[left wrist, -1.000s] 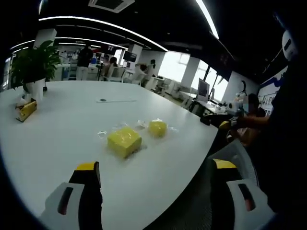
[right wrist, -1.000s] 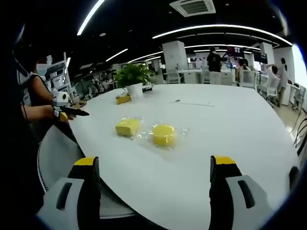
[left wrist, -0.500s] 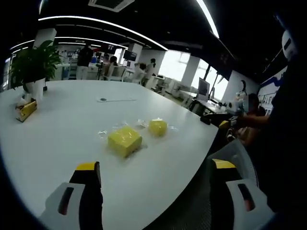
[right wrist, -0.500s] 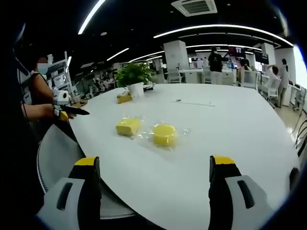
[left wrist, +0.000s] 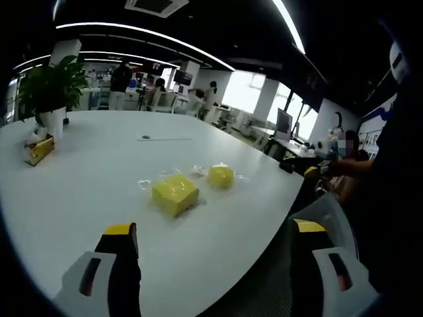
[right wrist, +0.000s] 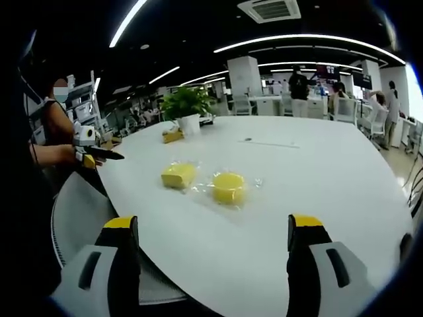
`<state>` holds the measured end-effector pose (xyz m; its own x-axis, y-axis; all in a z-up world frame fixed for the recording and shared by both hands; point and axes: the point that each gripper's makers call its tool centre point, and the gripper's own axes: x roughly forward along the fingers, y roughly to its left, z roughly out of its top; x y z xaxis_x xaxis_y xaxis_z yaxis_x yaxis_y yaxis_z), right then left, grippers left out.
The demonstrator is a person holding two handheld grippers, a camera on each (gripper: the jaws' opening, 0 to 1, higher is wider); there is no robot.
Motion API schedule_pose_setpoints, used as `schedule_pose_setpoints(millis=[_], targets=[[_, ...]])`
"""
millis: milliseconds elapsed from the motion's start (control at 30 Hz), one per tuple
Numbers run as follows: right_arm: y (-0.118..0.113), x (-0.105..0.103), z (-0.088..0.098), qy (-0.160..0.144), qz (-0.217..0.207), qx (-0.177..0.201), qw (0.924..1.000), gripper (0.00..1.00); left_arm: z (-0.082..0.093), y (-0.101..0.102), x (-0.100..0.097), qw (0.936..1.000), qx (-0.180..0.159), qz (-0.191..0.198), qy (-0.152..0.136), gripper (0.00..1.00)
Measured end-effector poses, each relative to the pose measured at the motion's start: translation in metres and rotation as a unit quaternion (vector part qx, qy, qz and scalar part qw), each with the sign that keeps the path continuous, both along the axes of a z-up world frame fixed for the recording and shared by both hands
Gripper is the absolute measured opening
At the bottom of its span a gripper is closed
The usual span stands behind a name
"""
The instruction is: Compare the silicone blocks by pressing each to a similar depth, holding the contact briefly, and releasing to observe deformation and rebound differences across the visible hardness samples.
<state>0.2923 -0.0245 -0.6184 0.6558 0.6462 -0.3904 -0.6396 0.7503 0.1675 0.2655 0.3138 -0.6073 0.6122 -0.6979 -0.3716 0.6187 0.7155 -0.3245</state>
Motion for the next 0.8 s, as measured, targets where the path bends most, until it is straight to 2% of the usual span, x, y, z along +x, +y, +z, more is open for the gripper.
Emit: schedule_pose_setpoints(millis=[267,533,800], targets=[[0.001,0.005,0.009,-0.009,0.005,0.002,0.9999,0.86,0.009,-0.001,0.005,0.9999,-0.007,0.004,-0.010,0.95],[-0.002,0.005,0.010,-0.012,0.009,-0.002,0.9999,0.86,0.004,0.003,-0.009,0.9999,-0.003,0.009,-0.002,0.94],[-0.003,0.000,0.007,-0.008,0.014,-0.003,0.9999,0.86,0.003,0.001,-0.012,0.9999,-0.003,0.016,-0.002,0.94]])
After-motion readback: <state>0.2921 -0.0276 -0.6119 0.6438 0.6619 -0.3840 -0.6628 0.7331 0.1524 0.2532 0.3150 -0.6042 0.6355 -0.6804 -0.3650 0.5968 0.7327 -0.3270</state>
